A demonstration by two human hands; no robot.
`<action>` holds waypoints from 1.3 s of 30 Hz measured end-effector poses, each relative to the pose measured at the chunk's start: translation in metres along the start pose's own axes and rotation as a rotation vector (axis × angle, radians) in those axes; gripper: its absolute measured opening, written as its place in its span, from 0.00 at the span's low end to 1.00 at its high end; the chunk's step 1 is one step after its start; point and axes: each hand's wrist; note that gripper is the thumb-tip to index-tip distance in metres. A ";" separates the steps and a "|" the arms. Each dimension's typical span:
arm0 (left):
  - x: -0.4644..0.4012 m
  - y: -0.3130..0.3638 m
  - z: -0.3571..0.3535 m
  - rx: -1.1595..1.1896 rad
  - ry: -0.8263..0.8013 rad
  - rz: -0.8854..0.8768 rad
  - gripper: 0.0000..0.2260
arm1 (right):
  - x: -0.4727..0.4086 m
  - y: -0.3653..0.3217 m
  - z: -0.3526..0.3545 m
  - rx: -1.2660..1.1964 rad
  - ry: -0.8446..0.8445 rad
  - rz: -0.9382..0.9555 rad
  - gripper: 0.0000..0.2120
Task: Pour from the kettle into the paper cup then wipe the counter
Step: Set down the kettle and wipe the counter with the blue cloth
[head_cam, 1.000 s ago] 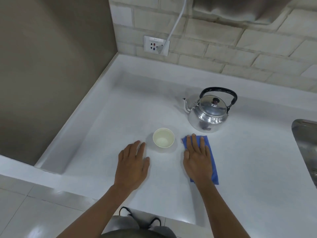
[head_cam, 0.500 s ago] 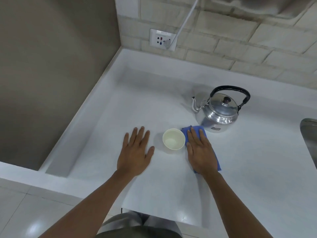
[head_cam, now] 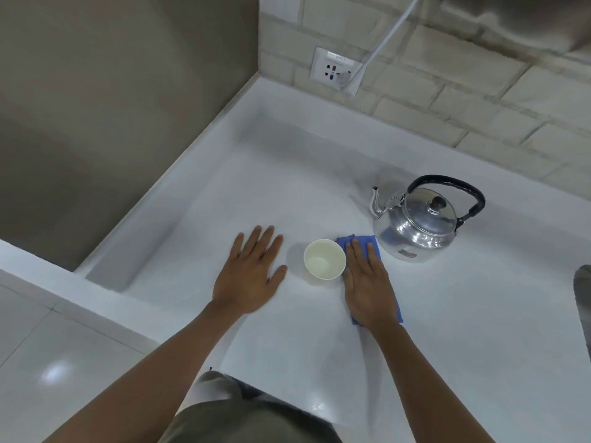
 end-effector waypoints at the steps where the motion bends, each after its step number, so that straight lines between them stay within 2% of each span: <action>1: 0.000 0.000 0.000 0.000 0.006 -0.001 0.29 | -0.012 0.001 0.000 0.032 0.002 0.053 0.25; 4: -0.002 -0.001 -0.002 0.003 0.028 -0.007 0.29 | -0.048 0.005 -0.001 0.156 -0.086 0.243 0.23; 8: -0.002 -0.003 -0.004 -0.019 0.031 -0.004 0.29 | -0.088 0.006 0.000 0.283 -0.183 0.358 0.23; 13: -0.001 -0.003 -0.006 -0.002 0.043 0.009 0.29 | -0.110 0.007 0.001 0.323 -0.175 0.347 0.26; 17: -0.002 0.000 -0.006 0.019 0.049 0.045 0.30 | -0.112 0.008 -0.005 0.335 -0.174 0.448 0.27; 19: -0.002 0.001 -0.006 0.031 0.059 0.054 0.30 | -0.120 0.005 -0.006 0.276 -0.197 0.453 0.29; 23: -0.002 0.001 -0.005 0.038 0.078 0.057 0.30 | -0.142 -0.007 -0.008 0.025 -0.138 0.332 0.32; 26: -0.002 0.001 -0.004 0.051 0.065 0.054 0.30 | -0.152 -0.006 -0.014 0.005 -0.135 0.333 0.25; 30: -0.002 0.000 -0.004 0.048 0.049 0.063 0.30 | -0.144 0.003 -0.018 0.001 -0.158 0.409 0.25; 34: -0.002 -0.002 -0.007 0.061 0.066 0.058 0.31 | -0.134 0.004 -0.018 -0.115 -0.090 0.309 0.26; 39: -0.003 -0.002 -0.008 0.081 0.088 0.045 0.30 | -0.176 0.005 -0.022 -0.018 -0.029 0.175 0.24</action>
Point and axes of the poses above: each hand's wrist, its own x-axis away from the middle knuckle, its own z-axis out of the back of the hand, y = z × x, and after that the axes turned 3 degrees about y, right-handed
